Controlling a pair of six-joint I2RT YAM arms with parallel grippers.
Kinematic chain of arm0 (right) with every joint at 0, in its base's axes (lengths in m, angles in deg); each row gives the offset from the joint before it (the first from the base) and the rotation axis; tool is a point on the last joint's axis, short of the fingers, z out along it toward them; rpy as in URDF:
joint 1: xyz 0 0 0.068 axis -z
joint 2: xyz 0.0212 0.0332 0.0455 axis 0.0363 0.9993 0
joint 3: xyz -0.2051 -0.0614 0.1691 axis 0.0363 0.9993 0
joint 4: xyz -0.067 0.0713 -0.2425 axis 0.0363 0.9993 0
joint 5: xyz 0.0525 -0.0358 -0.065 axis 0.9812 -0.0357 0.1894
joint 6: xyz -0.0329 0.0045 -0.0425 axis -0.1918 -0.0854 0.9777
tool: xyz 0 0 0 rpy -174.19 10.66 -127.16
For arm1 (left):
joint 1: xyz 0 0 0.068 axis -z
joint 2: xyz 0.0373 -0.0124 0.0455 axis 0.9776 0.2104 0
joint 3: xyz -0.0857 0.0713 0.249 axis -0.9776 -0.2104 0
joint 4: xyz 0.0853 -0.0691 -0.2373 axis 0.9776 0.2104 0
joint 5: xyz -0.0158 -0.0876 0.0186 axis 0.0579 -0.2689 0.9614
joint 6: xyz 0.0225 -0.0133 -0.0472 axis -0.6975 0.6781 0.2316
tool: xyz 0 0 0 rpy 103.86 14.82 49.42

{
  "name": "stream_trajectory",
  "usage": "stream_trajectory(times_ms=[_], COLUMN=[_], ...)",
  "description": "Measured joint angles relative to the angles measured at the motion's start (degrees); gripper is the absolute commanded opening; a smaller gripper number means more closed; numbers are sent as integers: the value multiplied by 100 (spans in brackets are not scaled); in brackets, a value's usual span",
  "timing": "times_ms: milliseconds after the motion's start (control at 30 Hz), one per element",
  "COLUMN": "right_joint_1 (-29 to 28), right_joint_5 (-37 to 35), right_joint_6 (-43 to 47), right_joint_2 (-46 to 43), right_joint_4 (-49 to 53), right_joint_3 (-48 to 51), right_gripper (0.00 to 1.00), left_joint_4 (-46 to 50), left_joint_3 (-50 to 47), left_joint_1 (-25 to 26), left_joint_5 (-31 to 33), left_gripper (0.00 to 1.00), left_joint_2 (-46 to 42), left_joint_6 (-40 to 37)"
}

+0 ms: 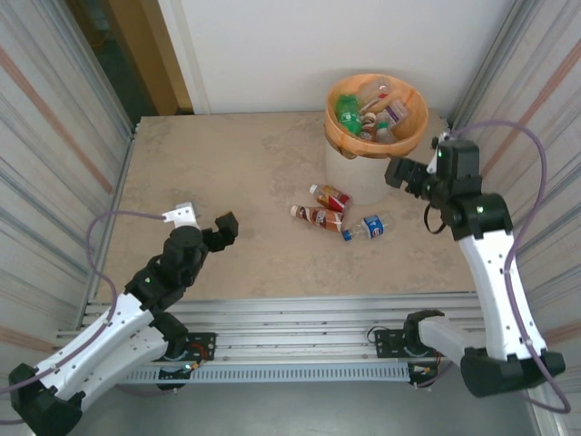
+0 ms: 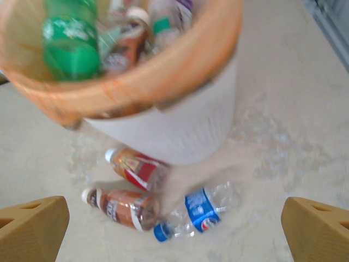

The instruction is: Put the plastic bottles in the bin

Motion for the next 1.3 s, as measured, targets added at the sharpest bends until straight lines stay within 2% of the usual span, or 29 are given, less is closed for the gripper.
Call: stream_trajectory(times_ms=[167, 300, 433, 933, 1133, 1300], right_joint_1=[0, 0, 0, -730, -890, -944], right_joint_5=[94, 267, 380, -140, -382, -514], right_joint_6=[-667, -1204, -1633, -2553, -2758, -2859], right_joint_2=[-409, -308, -63, 1491, 2339, 2702], right_joint_4=[-138, -444, -920, -2542, -2824, -3088], right_joint_3=[1421, 2422, 2970, 3309, 3152, 3034], right_gripper=[98, 98, 98, 99, 98, 98], left_joint_4=[-4, -11, -17, -50, -50, -50], left_joint_3=[0, 0, 0, 0, 0, 0], left_joint_1=[0, 0, 0, -74, -114, -136], left_joint_5=[-2, -4, -7, -68, -114, -144], left_gripper=[99, 99, 99, 99, 99, 99], left_joint_2=[44, 146, 208, 385, 389, 389], left_joint_6=[0, 0, 0, 0, 0, 0])
